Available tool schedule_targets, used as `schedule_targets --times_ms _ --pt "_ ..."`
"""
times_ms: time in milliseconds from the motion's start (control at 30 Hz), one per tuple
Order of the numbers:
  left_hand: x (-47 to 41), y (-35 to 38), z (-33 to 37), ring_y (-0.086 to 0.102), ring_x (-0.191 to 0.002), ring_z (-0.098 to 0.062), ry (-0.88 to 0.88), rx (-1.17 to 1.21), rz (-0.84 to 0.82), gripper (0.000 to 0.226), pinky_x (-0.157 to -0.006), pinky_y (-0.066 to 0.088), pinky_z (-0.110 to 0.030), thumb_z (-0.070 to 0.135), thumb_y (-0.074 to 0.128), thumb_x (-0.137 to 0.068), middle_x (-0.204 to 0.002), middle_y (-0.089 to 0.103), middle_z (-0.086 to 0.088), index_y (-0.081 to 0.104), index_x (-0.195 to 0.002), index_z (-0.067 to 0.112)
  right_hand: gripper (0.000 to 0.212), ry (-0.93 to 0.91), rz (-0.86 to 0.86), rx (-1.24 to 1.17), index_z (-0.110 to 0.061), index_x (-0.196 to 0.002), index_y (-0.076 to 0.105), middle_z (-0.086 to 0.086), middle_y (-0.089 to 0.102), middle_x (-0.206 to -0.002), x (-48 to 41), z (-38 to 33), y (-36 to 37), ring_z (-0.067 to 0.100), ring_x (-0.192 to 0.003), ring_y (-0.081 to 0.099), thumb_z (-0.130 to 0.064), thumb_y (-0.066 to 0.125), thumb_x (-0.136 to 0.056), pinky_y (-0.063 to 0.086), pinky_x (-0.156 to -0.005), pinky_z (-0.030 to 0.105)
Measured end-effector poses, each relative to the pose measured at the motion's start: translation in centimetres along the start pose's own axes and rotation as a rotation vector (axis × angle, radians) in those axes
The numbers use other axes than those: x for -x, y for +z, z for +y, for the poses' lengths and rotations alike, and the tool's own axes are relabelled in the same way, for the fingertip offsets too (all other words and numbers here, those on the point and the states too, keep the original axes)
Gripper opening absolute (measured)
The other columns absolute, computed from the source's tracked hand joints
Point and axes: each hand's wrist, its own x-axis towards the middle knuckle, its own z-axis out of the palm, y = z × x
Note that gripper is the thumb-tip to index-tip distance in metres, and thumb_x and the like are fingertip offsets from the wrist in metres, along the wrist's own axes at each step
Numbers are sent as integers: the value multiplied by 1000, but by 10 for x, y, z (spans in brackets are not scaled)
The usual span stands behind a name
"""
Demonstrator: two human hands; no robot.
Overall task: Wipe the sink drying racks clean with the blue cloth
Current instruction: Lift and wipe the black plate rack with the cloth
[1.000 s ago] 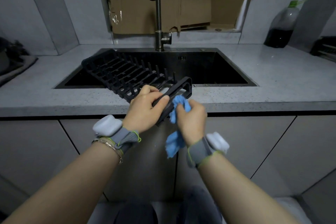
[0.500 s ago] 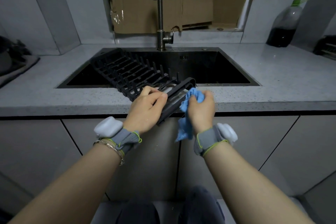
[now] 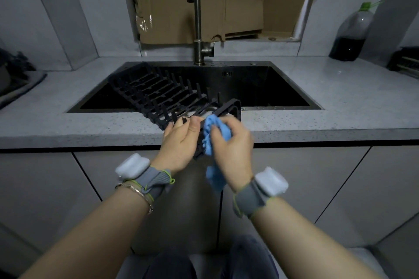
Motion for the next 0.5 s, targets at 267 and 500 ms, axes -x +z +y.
schedule_targets --times_ms 267,500 --pt "-6 -1 1 29 -136 -20 14 -21 -62 63 -117 3 -34 51 12 -90 -127 56 -2 57 -120 19 14 -109 -11 31 -15 -82 72 3 65 -74 -4 -2 -4 16 -70 59 -20 60 -77 49 -66 33" --pt "-6 1 -4 43 -109 -15 39 -15 -51 47 -116 8 -41 48 21 -91 -90 57 17 58 -74 24 7 44 110 -51 -17 -78 64 -7 58 -67 -13 2 -3 13 -68 53 -11 60 -81 44 -64 23"
